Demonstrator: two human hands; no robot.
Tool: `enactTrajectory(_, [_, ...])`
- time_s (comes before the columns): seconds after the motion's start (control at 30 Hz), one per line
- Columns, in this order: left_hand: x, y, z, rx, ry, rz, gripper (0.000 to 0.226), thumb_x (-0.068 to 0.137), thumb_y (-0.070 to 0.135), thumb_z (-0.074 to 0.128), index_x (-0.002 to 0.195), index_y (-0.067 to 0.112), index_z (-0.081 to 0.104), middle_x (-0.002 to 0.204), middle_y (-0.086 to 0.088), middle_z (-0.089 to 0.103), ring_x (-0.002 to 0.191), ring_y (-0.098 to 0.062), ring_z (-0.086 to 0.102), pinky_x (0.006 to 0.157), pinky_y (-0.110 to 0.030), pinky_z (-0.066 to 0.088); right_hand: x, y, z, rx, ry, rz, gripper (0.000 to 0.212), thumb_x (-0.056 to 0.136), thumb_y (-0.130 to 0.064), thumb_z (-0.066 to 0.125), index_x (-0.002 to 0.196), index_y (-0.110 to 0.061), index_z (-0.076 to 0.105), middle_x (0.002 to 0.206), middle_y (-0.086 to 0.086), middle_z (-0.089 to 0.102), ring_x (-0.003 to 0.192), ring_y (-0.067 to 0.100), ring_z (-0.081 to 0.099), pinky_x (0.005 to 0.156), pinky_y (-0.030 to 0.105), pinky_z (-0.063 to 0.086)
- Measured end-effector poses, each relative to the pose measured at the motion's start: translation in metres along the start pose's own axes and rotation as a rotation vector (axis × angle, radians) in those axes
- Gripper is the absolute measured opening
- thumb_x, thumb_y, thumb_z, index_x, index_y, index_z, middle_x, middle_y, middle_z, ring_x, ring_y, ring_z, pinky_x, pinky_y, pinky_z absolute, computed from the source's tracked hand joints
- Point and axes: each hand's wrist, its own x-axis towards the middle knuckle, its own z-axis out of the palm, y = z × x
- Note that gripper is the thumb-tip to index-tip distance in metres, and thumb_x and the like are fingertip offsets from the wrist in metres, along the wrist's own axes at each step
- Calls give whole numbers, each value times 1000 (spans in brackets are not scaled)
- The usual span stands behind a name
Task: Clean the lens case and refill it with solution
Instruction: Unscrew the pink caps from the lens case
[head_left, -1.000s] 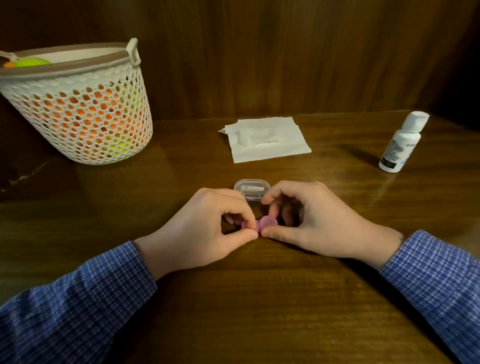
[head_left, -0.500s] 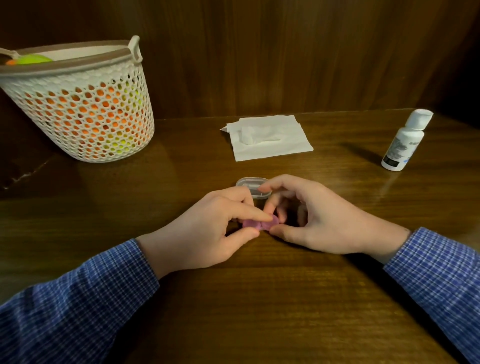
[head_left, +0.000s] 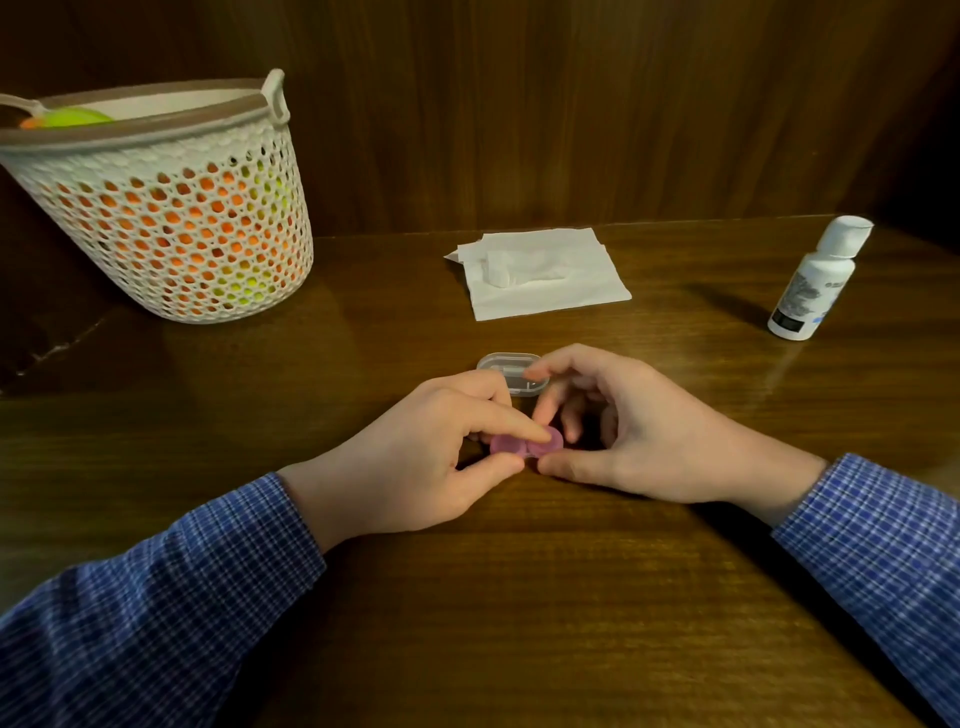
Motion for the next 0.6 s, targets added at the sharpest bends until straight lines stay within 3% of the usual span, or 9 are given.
enactTrajectory(0.1, [0, -1, 0, 6, 2, -1, 35, 95, 26, 69, 129, 33, 69, 98, 17, 58, 93, -11, 60, 74, -34, 54, 1, 0, 1, -9, 24, 13, 67, 75, -32, 88, 132, -31, 53, 97, -16, 71, 84, 5, 68, 69, 14, 52])
enactTrajectory(0.3, [0, 1, 0, -7, 7, 6, 36, 95, 24, 69, 130, 32, 69, 98, 16, 58, 91, -12, 59, 73, -35, 54, 2, 1, -2, 63, -27, 7, 68, 78, -15, 86, 135, -28, 50, 100, -13, 75, 78, 9, 68, 62, 12, 51])
enactTrajectory(0.47, [0, 1, 0, -2, 7, 7, 36, 95, 23, 70, 130, 33, 69, 98, 17, 57, 90, -11, 59, 73, -35, 54, 1, 2, 2, 23, 34, 26, 66, 72, -31, 91, 128, -31, 55, 96, -11, 71, 81, 8, 68, 74, 28, 60])
enactTrajectory(0.6, [1, 1, 0, -8, -3, -7, 37, 94, 23, 70, 129, 35, 69, 99, 19, 57, 93, -9, 60, 76, -34, 54, 2, 3, -1, 73, 4, 29, 63, 76, -18, 89, 127, -28, 55, 96, -10, 74, 76, 8, 68, 65, 17, 54])
